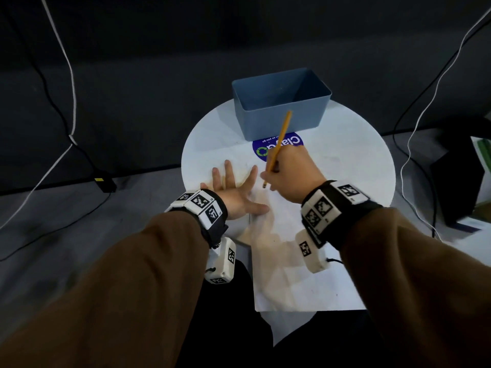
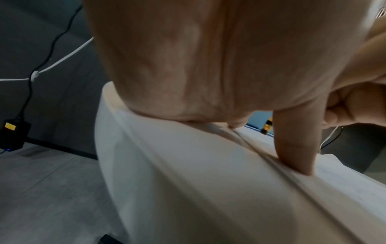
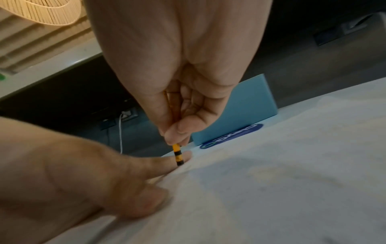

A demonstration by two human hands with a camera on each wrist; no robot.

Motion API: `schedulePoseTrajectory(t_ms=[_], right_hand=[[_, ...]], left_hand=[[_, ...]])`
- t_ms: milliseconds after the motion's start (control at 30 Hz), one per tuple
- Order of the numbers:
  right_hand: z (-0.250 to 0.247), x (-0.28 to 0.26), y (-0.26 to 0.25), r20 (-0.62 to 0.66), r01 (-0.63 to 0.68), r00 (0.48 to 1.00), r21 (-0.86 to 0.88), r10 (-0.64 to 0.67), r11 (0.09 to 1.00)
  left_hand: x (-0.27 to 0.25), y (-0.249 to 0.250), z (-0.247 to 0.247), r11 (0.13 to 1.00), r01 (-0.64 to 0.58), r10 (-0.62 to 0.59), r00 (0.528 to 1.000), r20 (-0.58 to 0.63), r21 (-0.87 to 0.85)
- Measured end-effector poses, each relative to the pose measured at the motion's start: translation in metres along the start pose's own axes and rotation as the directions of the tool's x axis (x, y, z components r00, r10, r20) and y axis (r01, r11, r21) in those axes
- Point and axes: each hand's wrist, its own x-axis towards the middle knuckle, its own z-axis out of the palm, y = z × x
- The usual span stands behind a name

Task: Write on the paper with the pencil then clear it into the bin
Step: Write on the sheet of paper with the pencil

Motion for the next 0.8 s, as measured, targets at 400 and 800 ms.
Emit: schedulePoseTrajectory(t_ms=[400, 800], right_hand=[[0.000, 0.002, -0.004, 0.045, -0.014, 0.999, -0.070, 0.017, 0.997], [-0.022, 0.002, 0.039, -0.098, -0.205, 0.975, -0.058, 0.199, 0.977]], left_hand=[[0.001, 0.001, -0.001, 1.000, 0.001, -0.001, 1.000, 0.013, 0.005], [0.000, 0.000, 0.000, 0.999, -0.002, 0.002, 1.000, 0.004, -0.036]])
